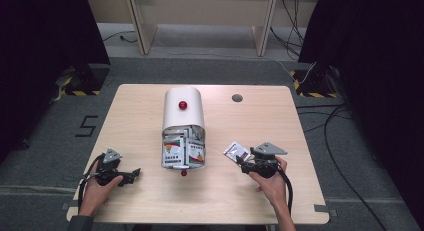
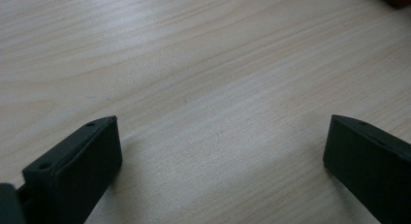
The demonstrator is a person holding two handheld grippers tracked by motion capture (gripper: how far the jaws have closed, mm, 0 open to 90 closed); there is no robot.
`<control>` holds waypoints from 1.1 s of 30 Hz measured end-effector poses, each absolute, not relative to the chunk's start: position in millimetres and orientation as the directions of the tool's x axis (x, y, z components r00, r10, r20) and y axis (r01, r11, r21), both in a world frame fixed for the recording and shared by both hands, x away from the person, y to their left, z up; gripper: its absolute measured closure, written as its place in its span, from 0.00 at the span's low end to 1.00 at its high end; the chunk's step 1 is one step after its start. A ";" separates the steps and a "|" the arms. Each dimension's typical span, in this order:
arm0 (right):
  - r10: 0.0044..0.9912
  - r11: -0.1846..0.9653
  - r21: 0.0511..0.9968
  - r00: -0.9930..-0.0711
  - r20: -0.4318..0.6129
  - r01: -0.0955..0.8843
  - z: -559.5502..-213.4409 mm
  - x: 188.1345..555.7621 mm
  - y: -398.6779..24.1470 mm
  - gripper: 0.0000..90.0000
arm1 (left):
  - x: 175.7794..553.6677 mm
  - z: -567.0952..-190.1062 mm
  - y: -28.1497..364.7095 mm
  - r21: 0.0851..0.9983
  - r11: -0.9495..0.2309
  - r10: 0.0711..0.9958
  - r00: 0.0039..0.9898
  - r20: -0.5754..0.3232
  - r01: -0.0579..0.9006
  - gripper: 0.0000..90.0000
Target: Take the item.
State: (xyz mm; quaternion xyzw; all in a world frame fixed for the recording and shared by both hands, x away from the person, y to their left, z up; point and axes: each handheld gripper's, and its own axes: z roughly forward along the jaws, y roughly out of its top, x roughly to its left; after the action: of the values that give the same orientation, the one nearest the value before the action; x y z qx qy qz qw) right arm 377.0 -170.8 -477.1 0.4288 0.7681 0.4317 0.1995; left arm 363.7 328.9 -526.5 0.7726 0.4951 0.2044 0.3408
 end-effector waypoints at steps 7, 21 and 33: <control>0.833 0.257 0.835 -0.549 0.064 0.487 -476.1 373.4 -173.5 0.38 | 363.7 -526.5 328.8 0.730 -0.276 0.905 0.426 -0.022 0.626 0.00; 0.840 0.248 0.830 -0.538 0.072 0.499 -477.6 365.3 -184.2 0.37 | 363.7 -526.5 328.8 0.729 -0.277 0.904 0.426 -0.022 0.626 0.00; 0.849 0.227 0.840 -0.523 0.078 0.493 -470.0 357.4 -197.0 0.34 | 363.7 -526.5 328.8 0.729 -0.278 0.904 0.426 -0.022 0.626 0.00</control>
State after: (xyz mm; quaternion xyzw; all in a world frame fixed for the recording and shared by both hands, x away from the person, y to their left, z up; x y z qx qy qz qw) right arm 357.4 -197.0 -470.0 0.4435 0.7561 0.4359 0.2040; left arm 363.7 328.8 -526.5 0.7727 0.4950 0.2043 0.3409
